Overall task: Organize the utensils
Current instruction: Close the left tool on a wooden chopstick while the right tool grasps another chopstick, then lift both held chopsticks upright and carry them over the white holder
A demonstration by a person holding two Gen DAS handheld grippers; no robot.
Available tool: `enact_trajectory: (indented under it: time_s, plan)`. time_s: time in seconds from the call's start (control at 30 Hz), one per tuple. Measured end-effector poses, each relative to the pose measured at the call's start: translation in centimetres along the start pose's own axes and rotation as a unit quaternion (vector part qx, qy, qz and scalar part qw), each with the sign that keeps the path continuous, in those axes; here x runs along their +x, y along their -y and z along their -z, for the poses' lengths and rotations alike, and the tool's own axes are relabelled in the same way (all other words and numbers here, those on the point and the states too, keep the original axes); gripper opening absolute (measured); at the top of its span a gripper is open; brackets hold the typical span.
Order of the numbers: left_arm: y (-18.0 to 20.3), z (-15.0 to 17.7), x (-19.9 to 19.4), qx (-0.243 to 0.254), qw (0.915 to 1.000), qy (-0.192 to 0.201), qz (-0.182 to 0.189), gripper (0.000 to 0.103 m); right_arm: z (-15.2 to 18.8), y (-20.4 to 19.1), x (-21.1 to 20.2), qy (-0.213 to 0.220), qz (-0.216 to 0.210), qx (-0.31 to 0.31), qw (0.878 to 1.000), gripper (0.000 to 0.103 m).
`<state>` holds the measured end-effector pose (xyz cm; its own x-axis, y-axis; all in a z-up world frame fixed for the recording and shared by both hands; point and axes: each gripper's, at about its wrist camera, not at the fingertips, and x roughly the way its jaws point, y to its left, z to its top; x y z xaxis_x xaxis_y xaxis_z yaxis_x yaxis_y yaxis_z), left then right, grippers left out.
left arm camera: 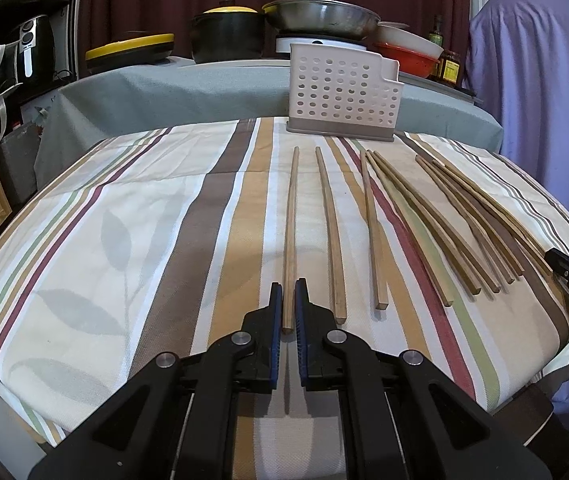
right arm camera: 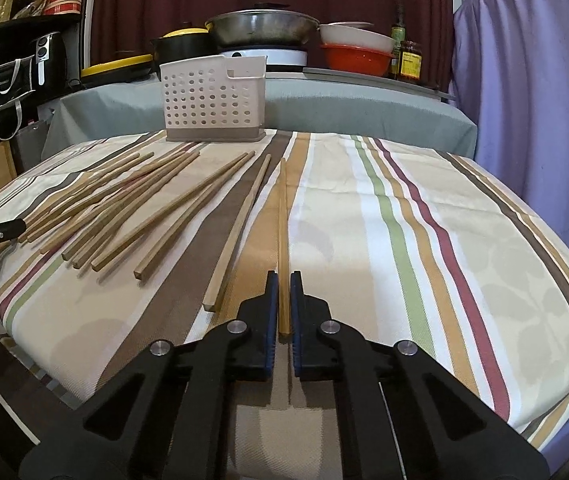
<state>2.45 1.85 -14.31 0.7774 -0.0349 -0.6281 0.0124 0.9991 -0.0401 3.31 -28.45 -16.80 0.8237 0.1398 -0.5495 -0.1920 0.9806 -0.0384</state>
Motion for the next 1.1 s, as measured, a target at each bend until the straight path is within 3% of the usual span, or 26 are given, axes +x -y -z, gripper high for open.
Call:
enact_trajectory:
  time_s: [0.43,0.9,1.1]
  plan:
    - [0.4,-1.9,-3.4,0.003,0.9979,0.064,-0.008,0.007,-3.5,-0.3,-3.9,0.065,0.01,-0.005,0.998,0.006]
    - [-0.2,-7.2,-9.4,0.001,0.9851,0.171,-0.021,0.007,-9.8,-0.1,-8.3,0.159,0.019,-0.016,0.987,0.006]
    - [-0.9,-9.9,-10.9,-0.01,0.9806,0.195,-0.017,0.007,-12.6,0.2,-9.2,0.19,0.022,-0.02,0.981,0.006]
